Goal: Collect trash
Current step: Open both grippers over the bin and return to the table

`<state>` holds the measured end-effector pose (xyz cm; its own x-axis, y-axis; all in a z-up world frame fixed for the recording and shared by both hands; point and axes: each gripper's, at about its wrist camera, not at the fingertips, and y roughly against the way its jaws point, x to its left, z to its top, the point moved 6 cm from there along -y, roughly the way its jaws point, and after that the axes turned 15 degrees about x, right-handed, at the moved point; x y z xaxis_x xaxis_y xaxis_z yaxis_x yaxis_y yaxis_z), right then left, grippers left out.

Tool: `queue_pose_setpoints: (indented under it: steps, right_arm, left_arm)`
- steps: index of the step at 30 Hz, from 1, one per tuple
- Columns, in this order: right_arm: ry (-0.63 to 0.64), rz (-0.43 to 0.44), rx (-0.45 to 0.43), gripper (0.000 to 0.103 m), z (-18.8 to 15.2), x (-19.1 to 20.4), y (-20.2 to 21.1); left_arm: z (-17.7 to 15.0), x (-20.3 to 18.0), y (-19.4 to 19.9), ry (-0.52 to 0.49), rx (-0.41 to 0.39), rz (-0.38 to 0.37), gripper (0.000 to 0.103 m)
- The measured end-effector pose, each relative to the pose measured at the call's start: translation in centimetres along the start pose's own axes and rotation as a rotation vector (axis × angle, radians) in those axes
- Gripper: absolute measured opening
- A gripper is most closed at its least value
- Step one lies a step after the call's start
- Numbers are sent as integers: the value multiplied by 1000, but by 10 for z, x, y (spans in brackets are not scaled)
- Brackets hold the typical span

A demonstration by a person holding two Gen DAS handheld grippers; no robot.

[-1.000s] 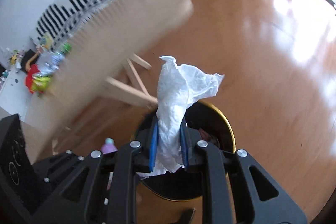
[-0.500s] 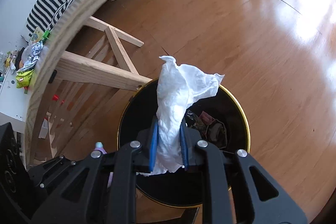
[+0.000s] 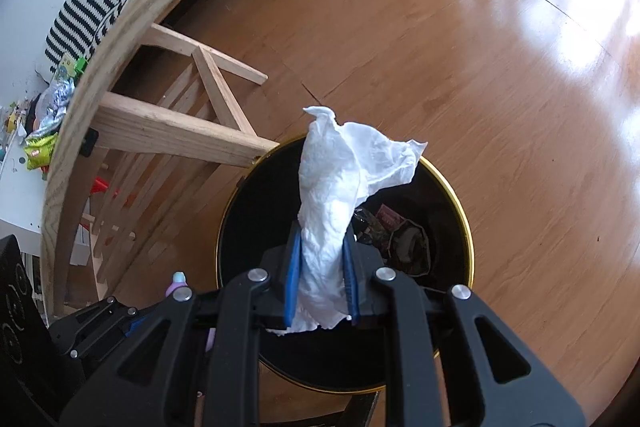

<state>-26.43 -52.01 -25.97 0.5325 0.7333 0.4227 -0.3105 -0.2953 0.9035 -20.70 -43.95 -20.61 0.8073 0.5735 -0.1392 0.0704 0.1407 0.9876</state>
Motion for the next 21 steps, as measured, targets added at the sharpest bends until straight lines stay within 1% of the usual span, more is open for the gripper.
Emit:
queue_pose_setpoints:
  steps: [1,2,3,4,5,7,8,9,10,11,12,13,14,15,16,17,19,20,21]
  right_arm:
    - [-1,-3,-13,35,0,-2,3]
    - [-2,-3,-30,52,0,-3,8]
    - [-2,-8,-55,89,2,-2,15]
    - [-1,-25,-97,97,3,-2,25]
    - [8,-36,-118,97,5,-2,33]
    - [10,-62,-144,97,8,-3,46]
    - [3,-86,-161,97,10,-5,54]
    - [-5,-139,-189,97,12,-7,63]
    - [-8,-199,-224,97,13,-7,72]
    - [-7,-267,-281,97,14,-6,84]
    - [0,-303,-330,97,13,-2,93]
    - [17,-338,-402,97,14,5,108]
    - [31,-360,-443,97,15,13,118]
    - [46,-376,-471,97,17,21,126]
    - [59,-378,-489,97,18,29,131]
    - [81,-371,-512,97,21,35,138]
    - [140,-328,-555,97,25,64,145]
    - [175,-289,-565,97,28,82,146]
    - [204,-250,-564,97,32,97,146]
  left_arm:
    - [1,0,0,1,-4,24,58]
    - [1,-1,1,-2,-15,40,85]
    - [1,-3,6,-11,-51,51,97]
    - [1,-5,10,-22,-89,51,97]
    - [1,-11,15,-54,-122,46,97]
    - [-1,-17,18,-102,-139,64,97]
    - [-2,-20,20,-119,-148,85,97]
    - [-2,-22,23,-134,-154,108,97]
    - [-2,-25,30,-155,-167,130,97]
    - [-2,-28,40,-175,-185,138,97]
    - [0,-29,57,-190,-223,147,97]
    - [1,-26,80,-190,-280,161,97]
    - [2,-21,98,-181,-316,171,97]
    - [3,-8,123,-164,-355,177,97]
    - [3,2,139,-144,-380,182,97]
    - [3,22,162,-104,-421,193,97]
    - [-2,69,196,-14,-475,208,97]
    - [-7,99,211,47,-493,225,97]
    - [-15,135,224,124,-508,258,97]
